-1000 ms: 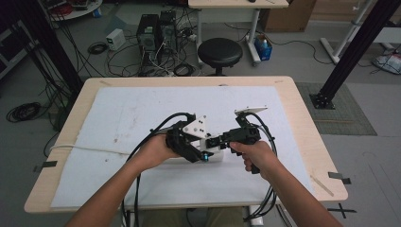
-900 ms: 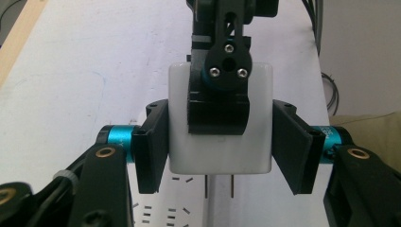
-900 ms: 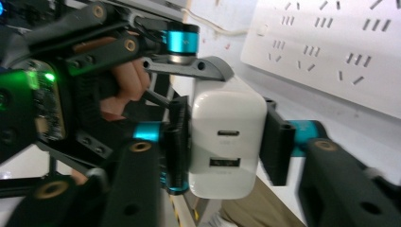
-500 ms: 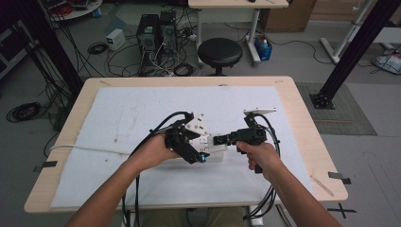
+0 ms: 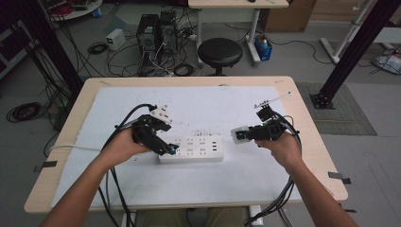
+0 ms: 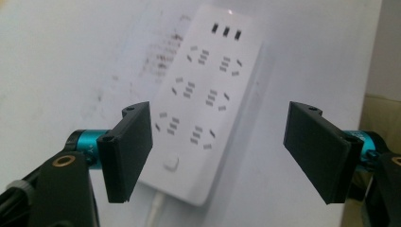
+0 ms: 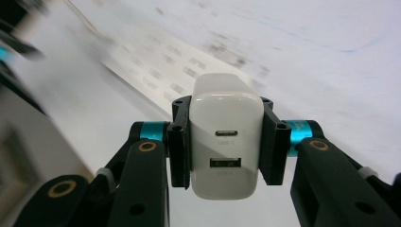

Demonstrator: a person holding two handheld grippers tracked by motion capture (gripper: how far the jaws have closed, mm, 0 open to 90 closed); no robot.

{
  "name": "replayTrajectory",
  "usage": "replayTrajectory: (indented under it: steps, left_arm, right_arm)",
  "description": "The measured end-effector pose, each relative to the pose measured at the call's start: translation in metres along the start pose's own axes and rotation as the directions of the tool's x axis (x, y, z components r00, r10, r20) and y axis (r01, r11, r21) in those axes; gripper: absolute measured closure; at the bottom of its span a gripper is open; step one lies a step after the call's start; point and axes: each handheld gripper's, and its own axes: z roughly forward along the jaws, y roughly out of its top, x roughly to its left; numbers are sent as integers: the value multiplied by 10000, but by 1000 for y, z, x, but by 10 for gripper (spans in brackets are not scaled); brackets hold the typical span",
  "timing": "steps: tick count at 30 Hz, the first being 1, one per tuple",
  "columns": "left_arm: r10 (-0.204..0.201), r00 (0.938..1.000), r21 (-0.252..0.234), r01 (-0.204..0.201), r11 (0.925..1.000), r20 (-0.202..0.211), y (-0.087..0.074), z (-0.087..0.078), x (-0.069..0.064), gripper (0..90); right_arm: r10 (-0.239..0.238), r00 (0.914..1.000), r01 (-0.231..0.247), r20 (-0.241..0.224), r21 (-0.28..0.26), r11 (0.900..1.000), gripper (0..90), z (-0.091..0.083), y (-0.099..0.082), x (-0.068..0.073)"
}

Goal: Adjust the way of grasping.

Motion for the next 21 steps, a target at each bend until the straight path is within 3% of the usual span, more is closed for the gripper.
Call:
replayTrajectory:
  steps: [3, 8, 9, 11, 12, 14, 15, 16, 17, 18, 19, 20, 21]
  left_arm:
    - [-250, 9989, 333, 263, 9991, -397, -10, -8, 8, 246]
    - [-322, 9967, 774, 379, 9963, -741, -23, -24, 19, 246]
    - [-269, 9971, 908, 333, 9953, -714, -26, -27, 21, 246]
    - [305, 9963, 1203, -207, 9925, -805, -33, -30, 21, 246]
    - [380, 9960, 1408, -264, 9897, -804, -35, -31, 21, 245]
    - [292, 9959, 1737, -140, 9847, -853, -39, -33, 22, 246]
    - [292, 9959, 1737, -140, 9847, -853, -39, -33, 22, 246]
    - [104, 9948, 1957, 96, 9806, -1009, -42, -36, 25, 246]
    - [104, 9948, 1957, 96, 9806, -1009, -42, -36, 25, 246]
    - [-57, 9942, 1889, 260, 9817, -1077, -44, -37, 26, 246]
    - [-67, 9921, 1908, 308, 9811, -1257, -46, -40, 28, 246]
    - [-67, 9921, 1908, 308, 9811, -1257, -46, -40, 28, 246]
    - [-99, 9898, 1914, 373, 9808, -1419, -49, -43, 28, 245]
  right_arm:
    - [-785, 9942, 755, 740, 426, 9962, 620, -7, 3, 0]
    - [-1618, 9785, 1482, 1278, 1096, 9829, 620, -16, 4, -5]
    - [-1879, 9733, 1713, 1320, 1274, 9769, 620, -17, 4, -6]
    - [-2368, 9618, 2129, 1374, 1684, 9625, 620, -21, 5, -6]
    - [-2583, 9549, 2294, 1466, 1887, 9549, 620, -23, 5, -6]
    - [-3041, 9437, 2713, 1306, 2208, 9368, 620, -27, 6, -8]
    - [-3041, 9437, 2713, 1306, 2208, 9368, 620, -27, 6, -8]
    - [-3456, 9308, 3056, 1190, 2650, 9145, 620, -32, 7, -9]
    - [-3456, 9308, 3056, 1190, 2650, 9145, 620, -32, 7, -9]
    - [-3597, 9252, 3157, 1213, 2803, 9065, 620, -33, 8, -10]
    - [-3832, 9148, 3288, 1274, 3158, 8900, 620, -35, 8, -10]
    - [-3832, 9148, 3288, 1274, 3158, 8900, 620, -35, 8, -10]
    - [-4012, 9053, 3356, 1398, 3439, 8770, 620, -35, 8, -9]
